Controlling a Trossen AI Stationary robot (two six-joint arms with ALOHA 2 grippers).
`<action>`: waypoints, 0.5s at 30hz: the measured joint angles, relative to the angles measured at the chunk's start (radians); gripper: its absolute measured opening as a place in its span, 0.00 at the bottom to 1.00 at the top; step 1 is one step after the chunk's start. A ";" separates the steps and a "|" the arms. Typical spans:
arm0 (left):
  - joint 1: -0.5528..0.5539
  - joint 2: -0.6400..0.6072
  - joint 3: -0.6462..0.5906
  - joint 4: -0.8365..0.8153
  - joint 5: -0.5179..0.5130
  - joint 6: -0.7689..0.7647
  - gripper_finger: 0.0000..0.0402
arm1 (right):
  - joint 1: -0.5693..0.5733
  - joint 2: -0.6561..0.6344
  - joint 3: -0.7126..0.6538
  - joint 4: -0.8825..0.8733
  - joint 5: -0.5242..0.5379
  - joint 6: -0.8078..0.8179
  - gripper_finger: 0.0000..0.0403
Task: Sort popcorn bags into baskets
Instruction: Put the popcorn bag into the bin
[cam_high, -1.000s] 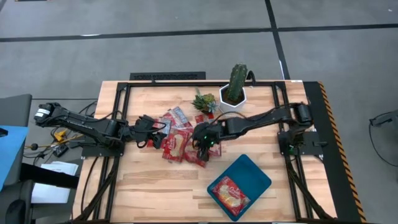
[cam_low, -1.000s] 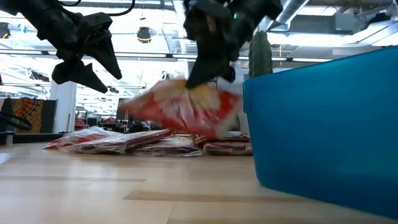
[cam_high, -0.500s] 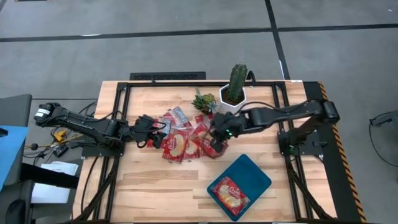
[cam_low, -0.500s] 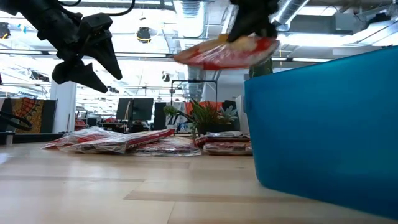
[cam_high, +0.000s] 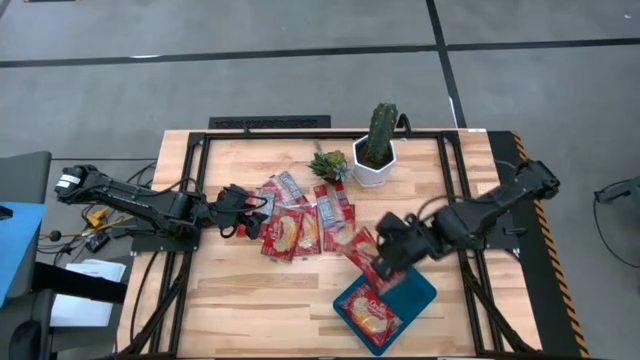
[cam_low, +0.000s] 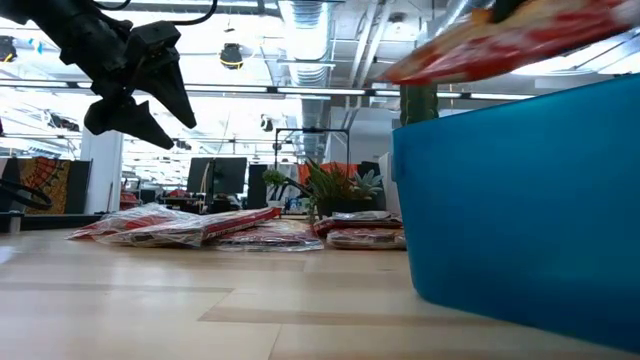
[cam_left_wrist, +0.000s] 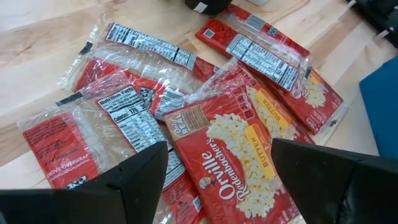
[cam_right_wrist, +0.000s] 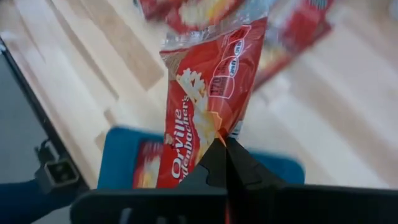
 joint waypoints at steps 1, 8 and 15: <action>0.000 0.000 0.000 0.000 0.000 0.000 0.68 | 0.030 0.000 0.000 -0.014 0.000 0.036 0.01; 0.000 0.000 0.000 -0.001 -0.018 0.000 0.68 | 0.179 0.002 -0.009 -0.108 0.004 0.250 0.02; 0.000 0.000 0.000 -0.001 -0.022 0.000 0.68 | 0.234 0.003 -0.092 -0.106 0.002 0.363 0.03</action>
